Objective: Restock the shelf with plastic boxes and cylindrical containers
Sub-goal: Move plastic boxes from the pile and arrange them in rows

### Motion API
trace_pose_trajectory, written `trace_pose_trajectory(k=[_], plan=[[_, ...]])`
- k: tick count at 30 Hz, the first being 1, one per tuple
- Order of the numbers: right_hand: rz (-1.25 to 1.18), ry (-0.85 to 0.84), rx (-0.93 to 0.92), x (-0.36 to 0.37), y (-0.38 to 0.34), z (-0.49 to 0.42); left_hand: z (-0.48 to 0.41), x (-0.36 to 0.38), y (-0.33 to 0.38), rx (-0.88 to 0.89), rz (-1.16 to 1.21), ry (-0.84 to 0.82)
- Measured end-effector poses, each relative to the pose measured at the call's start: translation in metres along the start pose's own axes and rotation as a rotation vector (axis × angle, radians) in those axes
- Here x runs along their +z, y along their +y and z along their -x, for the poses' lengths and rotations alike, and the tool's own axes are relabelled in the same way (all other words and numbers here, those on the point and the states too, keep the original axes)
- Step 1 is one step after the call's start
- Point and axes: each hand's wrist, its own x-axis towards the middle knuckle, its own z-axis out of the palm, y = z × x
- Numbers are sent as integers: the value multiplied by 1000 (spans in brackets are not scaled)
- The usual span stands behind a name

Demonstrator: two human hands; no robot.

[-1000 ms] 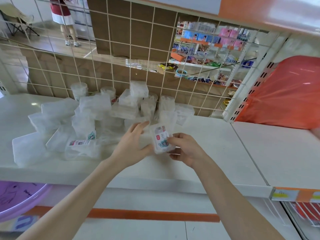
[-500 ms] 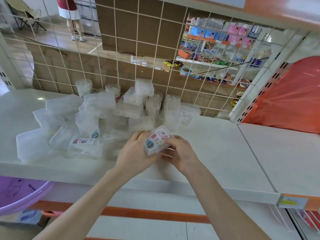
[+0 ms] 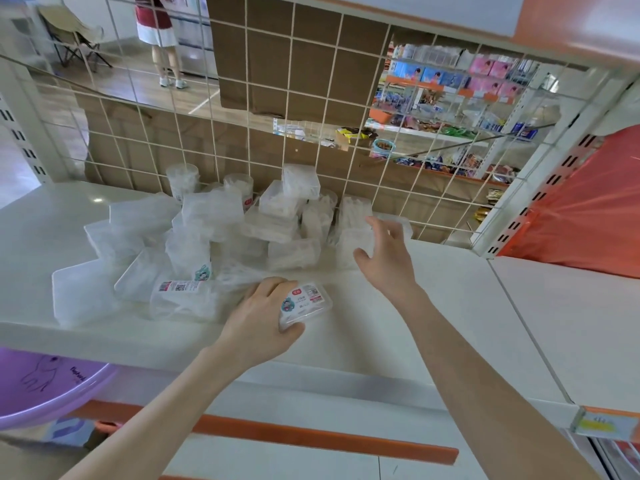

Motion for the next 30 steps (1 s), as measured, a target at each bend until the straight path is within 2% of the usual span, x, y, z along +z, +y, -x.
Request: trace_pose_trajectory(k=[3,7,11,13,15,18,20,23,27,30], plan=[[125,-111,-14,3,-2,-7,-1,-4,4,18,-43,53],[129,-96,-19,-2,2,0,-5,-10,12,21,-2,228],[-192,-50,-159,-10,4,23,-15,-18,21,9,259,241],[-342,-31,-261,-16,2,35,-24,-23,25,-16,406,193],[-508,-89,-305,-21,-3,45,-31,-27,28,-58,527,90],[-800,-242,-246,-24,-7,56,-35,-32,28,-93,768,-91],[-869,-288,-229,-26,-7,59,-33,-37,28,-85,846,-174],[-836,-325,-210,-27,-4,61,-29,-39,27,-46,841,-223],[-491,-392,-234,-33,-2,60,-28,-36,27,-31,713,-123],[-427,-438,-215,-37,-6,62,-26,-35,26,-9,636,-78]])
